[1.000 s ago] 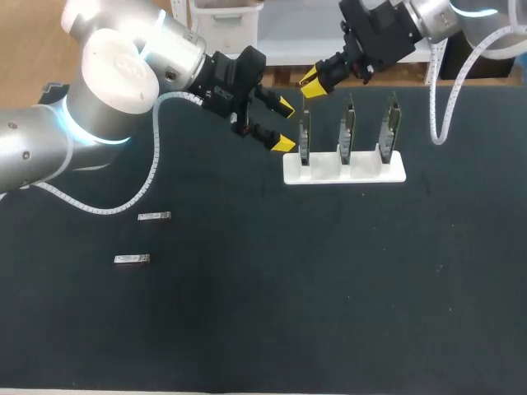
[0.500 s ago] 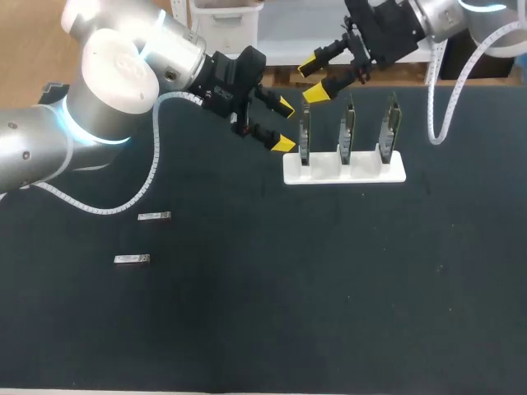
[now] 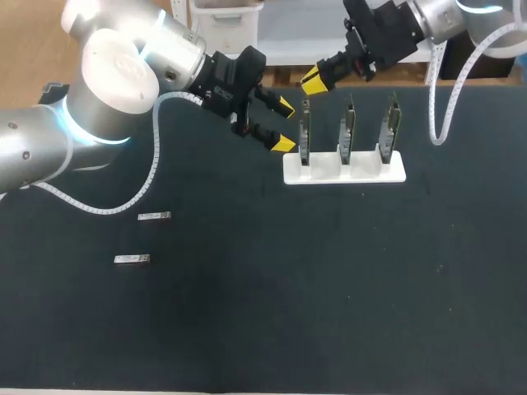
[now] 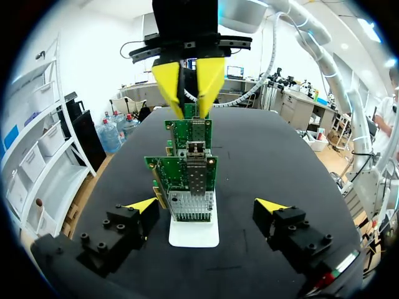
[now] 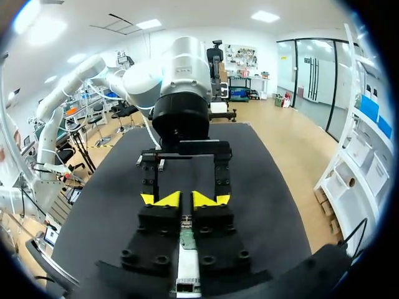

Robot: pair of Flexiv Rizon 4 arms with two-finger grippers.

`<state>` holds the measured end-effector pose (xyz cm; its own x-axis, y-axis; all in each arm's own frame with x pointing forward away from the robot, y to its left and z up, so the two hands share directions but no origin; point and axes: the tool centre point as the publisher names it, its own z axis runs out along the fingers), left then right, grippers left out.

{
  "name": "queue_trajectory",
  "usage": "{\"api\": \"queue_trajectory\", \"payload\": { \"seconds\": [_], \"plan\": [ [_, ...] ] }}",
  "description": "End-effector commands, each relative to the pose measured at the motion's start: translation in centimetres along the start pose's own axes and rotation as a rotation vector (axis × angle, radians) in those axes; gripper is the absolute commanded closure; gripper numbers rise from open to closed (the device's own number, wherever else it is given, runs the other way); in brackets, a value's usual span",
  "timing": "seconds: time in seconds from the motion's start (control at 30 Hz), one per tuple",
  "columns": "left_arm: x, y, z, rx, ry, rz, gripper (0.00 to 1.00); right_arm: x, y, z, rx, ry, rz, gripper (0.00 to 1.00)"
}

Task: Pick up the optical module with the left hand, and insert it into the network port with the right hand.

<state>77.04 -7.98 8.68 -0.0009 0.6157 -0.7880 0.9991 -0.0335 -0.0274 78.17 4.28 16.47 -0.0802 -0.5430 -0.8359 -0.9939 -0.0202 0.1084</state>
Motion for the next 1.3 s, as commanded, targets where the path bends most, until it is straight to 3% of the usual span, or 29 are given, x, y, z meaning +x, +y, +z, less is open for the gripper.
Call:
{"api": "queue_trajectory", "payload": {
  "seconds": [0.03,1.3],
  "plan": [
    [-0.1,0.0,0.1,-0.001,0.004,-0.002,0.00,0.2,-0.3,0.2,-0.006,0.000,0.006,1.00],
    [-0.1,0.0,0.1,-0.001,0.004,-0.002,0.00,1.6,-0.5,1.1,-0.038,0.035,0.051,1.00]
  ]
}}
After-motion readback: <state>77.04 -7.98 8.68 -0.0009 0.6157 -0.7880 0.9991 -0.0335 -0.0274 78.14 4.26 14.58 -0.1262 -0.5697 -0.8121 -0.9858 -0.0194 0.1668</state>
